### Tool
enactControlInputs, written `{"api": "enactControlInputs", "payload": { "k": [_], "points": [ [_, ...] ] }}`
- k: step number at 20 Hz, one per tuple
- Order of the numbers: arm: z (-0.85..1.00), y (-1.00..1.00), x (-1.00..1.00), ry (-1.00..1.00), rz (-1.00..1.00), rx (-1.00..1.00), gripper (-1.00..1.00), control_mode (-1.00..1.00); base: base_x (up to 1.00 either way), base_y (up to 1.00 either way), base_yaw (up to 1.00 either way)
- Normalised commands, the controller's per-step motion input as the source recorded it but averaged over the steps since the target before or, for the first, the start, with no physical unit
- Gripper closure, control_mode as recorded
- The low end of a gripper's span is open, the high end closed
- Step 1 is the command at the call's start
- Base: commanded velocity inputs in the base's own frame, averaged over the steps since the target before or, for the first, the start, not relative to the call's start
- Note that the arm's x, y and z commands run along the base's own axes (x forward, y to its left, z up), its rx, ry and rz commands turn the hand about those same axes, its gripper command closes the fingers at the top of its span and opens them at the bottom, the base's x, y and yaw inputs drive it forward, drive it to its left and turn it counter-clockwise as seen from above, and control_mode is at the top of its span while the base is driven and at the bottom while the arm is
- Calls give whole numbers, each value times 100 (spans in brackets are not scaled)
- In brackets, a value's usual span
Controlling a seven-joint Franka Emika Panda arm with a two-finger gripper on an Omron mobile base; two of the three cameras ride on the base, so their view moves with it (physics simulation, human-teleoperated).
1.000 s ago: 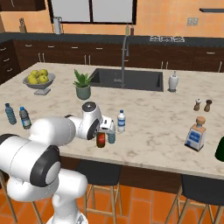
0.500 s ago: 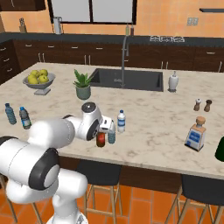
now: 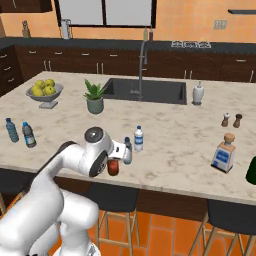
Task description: Move the plastic bottles in the middle to the plastics group, and the glass bottles in the middle to the glass group.
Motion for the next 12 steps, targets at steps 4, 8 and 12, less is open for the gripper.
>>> {"api": "enactControlInputs", "payload": {
  "k": [4,8,12],
  "points": [
    [50,-81,-34,0,-11,0,100,-100,0,0,0],
    [67,-92,-1,0,-14,0,100,-100,0,0,0],
    [68,-96,13,0,-13,0,100,-100,0,0,0]
  ]
}}
